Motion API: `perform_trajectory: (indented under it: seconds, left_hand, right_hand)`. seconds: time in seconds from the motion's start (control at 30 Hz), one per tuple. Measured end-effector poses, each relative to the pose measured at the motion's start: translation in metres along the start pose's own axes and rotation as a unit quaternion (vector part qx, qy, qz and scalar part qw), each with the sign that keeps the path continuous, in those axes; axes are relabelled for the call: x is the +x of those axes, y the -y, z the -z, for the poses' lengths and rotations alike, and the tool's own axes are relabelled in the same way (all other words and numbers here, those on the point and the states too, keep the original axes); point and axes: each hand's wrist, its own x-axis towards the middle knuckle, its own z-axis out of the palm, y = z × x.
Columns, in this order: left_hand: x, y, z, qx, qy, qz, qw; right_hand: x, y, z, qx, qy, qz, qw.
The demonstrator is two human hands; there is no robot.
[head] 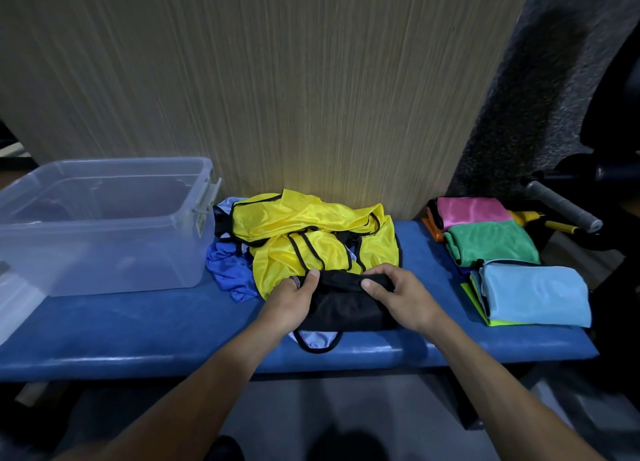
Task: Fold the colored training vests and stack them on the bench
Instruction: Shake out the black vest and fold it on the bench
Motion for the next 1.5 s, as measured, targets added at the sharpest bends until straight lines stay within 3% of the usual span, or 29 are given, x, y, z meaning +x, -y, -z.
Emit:
perform_trajectory:
  seconds: [0.13,0.23,0.33,0.47,0.63,0.7,0.8,0.9,1.0,1.1,1.23,1.37,1.5]
  left_hand:
    - [0.009,-0.011,0.013,0.022,0.065,0.031,0.997]
    - [0.014,-0.011,0.023,-0.032,0.077,0.056,0.995]
    - [0.014,-0.007,0.034,-0.077,0.084,0.025,0.993]
    - [0.023,0.0,0.032,-0.023,0.041,-0.073,0.996]
    - [0.034,0.004,0.014,0.084,-0.021,-0.078,0.993]
    - [0.036,0.008,0.015,0.185,-0.075,-0.111,0.974]
    - [0.028,0.007,0.018,0.195,-0.144,-0.241,0.94]
    - [0.023,-0.001,0.027,0.203,-0.071,-0.378,0.9]
    - [0.024,0.0,0.024,0.287,0.037,-0.393,0.873]
    - [0.028,0.003,0.017,0.264,0.043,-0.383,0.884]
    - [0.03,-0.004,0.016,0.195,0.066,-0.371,0.905]
    - [0.03,-0.005,0.016,0.168,0.054,-0.353,0.919]
    - [0.03,-0.006,0.018,0.146,0.053,-0.342,0.927]
  right_hand:
    - [0.014,-0.005,-0.007,-0.095,-0.017,-0.036,0.995]
    - [0.019,-0.003,-0.01,-0.151,-0.013,-0.045,0.987]
    - [0.023,-0.003,-0.011,-0.178,-0.009,-0.046,0.983]
    - [0.027,-0.006,-0.012,-0.202,-0.006,-0.052,0.978]
    - [0.027,-0.005,-0.016,-0.22,-0.034,-0.054,0.973]
    - [0.026,-0.005,-0.018,-0.254,-0.047,-0.054,0.964]
    - [0.026,-0.004,-0.016,-0.27,-0.052,-0.051,0.96]
    - [0.025,-0.003,-0.016,-0.264,-0.039,-0.047,0.963]
    - [0.021,0.0,-0.013,-0.231,-0.005,-0.037,0.972]
    - [0.015,-0.001,-0.005,-0.197,0.044,-0.052,0.978]
    - [0.014,-0.017,0.012,-0.29,-0.012,0.08,0.954]
    - [0.012,-0.011,0.021,-0.311,-0.045,0.229,0.921]
    - [0.011,-0.004,0.017,-0.285,0.019,0.223,0.932]
